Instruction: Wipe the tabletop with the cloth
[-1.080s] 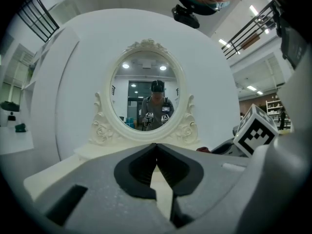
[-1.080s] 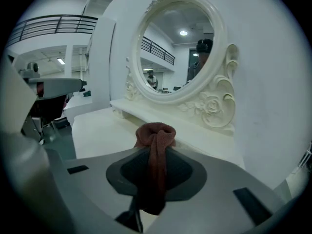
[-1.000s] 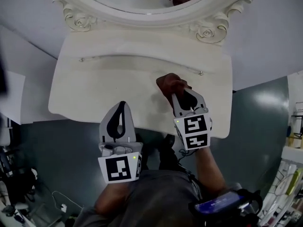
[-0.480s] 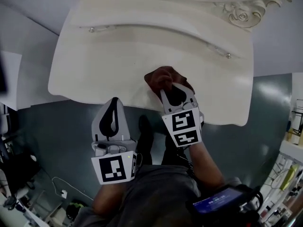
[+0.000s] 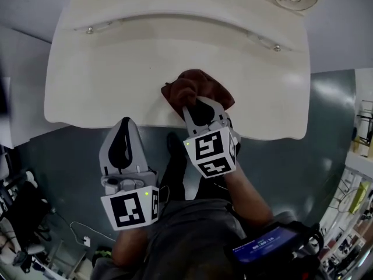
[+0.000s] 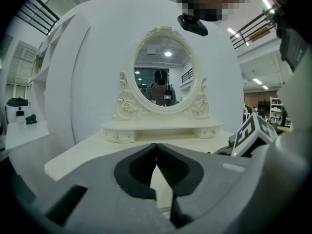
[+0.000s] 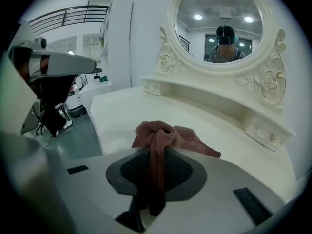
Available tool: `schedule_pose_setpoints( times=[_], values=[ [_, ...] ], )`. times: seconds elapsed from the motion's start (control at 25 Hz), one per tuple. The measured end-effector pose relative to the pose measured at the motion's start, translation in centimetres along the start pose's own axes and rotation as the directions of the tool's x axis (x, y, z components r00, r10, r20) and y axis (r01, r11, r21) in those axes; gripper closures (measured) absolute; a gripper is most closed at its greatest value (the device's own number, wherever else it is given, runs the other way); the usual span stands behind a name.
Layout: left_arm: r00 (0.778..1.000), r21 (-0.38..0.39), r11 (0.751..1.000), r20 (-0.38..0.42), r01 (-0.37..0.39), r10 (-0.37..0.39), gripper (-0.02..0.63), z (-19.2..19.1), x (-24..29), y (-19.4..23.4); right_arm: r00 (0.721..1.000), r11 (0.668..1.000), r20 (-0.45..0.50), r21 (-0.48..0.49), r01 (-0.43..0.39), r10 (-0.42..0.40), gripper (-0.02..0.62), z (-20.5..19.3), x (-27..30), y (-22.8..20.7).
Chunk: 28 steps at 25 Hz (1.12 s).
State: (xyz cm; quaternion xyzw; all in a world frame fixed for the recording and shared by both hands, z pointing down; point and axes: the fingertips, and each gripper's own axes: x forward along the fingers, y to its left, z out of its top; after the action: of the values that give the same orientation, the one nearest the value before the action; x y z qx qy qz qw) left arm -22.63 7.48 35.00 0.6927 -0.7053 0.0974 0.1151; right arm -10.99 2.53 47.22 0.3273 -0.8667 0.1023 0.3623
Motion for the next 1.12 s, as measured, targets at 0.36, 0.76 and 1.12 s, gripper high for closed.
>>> schedule_pose_setpoints(
  times=[0.36,0.76,1.12],
  values=[
    [0.999,0.018,0.999,0.004,0.043,-0.043,0.592,-1.0,1.3,-1.1,1.000,0.999,-0.004,0.028,0.020,-0.020,0.515,-1.7,0.5,-0.6],
    [0.994,0.035,0.993,0.006,0.111,-0.112,0.592,-0.3,2.4,-6.0,0.997,0.995,-0.004,0.067,0.071,-0.071,0.515,-4.1,-2.1,-4.4],
    [0.986,0.070,0.983,0.001,0.169,-0.169,0.592,0.2,3.6,-10.5,0.993,0.986,-0.007,0.118,0.114,-0.114,0.515,-6.4,-4.2,-7.9]
  ],
)
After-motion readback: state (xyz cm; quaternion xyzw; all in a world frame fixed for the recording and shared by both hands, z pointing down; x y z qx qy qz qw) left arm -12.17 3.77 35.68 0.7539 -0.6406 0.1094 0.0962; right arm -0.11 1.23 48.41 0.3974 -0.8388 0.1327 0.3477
